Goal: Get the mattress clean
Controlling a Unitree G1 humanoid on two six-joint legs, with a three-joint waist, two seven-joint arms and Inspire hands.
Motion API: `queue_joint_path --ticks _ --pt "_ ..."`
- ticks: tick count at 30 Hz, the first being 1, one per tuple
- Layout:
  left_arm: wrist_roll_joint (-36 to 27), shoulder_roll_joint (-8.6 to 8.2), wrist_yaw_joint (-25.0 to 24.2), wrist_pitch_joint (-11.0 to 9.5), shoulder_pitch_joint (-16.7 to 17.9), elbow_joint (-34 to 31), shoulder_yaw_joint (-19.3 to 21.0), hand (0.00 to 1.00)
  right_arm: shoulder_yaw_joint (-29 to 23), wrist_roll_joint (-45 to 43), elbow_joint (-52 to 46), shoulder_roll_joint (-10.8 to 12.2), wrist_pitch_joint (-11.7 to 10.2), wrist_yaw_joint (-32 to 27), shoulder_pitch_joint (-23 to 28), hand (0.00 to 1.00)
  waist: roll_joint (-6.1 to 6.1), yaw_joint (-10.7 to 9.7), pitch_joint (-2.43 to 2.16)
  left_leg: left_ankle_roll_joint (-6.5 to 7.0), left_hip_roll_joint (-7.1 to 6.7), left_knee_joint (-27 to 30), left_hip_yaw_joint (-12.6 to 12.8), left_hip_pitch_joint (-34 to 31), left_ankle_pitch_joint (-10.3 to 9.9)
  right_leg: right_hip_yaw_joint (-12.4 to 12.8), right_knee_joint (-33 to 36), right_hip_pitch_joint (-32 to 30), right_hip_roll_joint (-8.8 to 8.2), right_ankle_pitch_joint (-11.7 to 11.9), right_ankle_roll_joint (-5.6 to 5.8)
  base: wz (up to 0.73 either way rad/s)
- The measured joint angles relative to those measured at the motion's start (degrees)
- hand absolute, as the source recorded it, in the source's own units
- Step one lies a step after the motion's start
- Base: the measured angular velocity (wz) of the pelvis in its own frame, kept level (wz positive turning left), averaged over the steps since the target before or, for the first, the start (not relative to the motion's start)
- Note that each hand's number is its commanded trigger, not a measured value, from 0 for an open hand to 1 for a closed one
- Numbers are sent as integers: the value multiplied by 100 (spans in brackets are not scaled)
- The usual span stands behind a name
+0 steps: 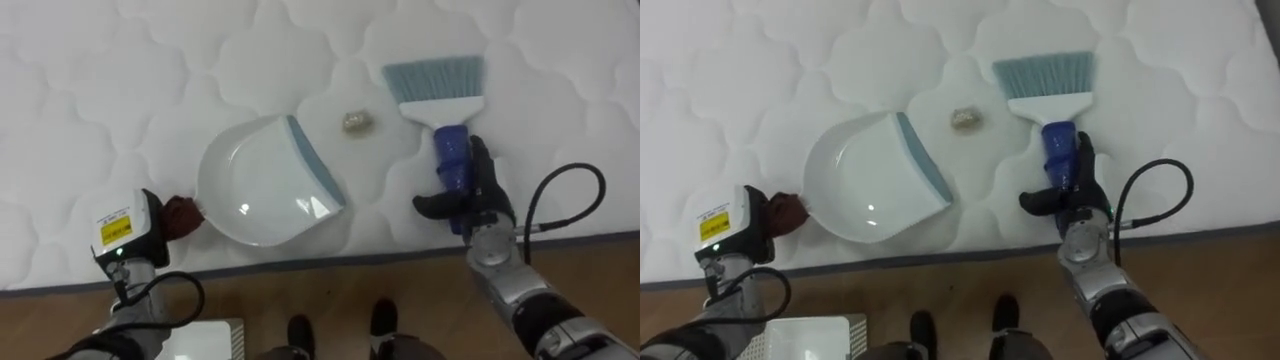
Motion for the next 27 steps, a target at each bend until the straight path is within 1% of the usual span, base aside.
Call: queue_joint_path --ticks 1,2,3,6,9,14,17,22,24,27 --pt "87 0 0 25 -32 0 1 100 -34 -142 83 -4 15 -8 -4 0 21 -2 1 -1 -2 -11 -48 8 -1 -48 -2 26 -13 -1 0 17" --pt "93 -1 1 48 -75 0 0 100 -75 -235 146 -6 19 -20 -20 25 40 5 9 -1 -8 -23 -57 10 -1 -66 0 32 -26 -1 0 15" --pt "93 -1 2 60 -87 0 3 100 -85 -275 177 -4 23 -33 -30 100 51 10 15 0 -13 -26 -62 12 -1 -67 3 36 -33 -1 0 8" --pt "89 -1 2 116 -88 11 3 100 -88 -472 346 6 58 -84 -77 100 67 22 24 1 -28 -37 -58 50 0 -69 12 64 -41 -1 1 0" --pt "87 -9 1 130 -94 11 4 100 -100 -697 505 -11 103 -206 -122 100 66 11 24 7 -81 -56 -68 90 4 -68 24 95 -49 -6 8 2" --pt "200 -9 1 137 -132 9 7 100 -261 -1128 579 -246 190 -416 -208 100 59 20 27 11 -101 -115 -68 78 6 -68 24 58 -54 -14 18 1" --pt "209 -10 1 196 -144 9 20 100 -357 -1178 584 -265 295 -569 -258 100 51 33 27 15 -100 -102 -65 12 12 -64 29 -9 -58 -22 14 0" --pt "222 -11 1 239 -199 9 25 100 -419 -1235 745 -286 510 -574 -272 100 37 67 35 18 -97 -66 -63 -11 43 -113 30 -11 -79 -42 25 1" --pt "224 -12 1 240 -218 10 24 100 -418 -1229 812 -275 520 -555 -267 100 27 76 41 18 -99 -73 -62 -6 43 -138 31 -10 -94 -42 25 0" --pt "318 -13 1 251 -256 11 27 100 -421 -1184 814 -274 520 -515 -224 100 -10 103 64 27 -102 -92 -48 9 49 -163 31 -9 -119 -42 25 0"
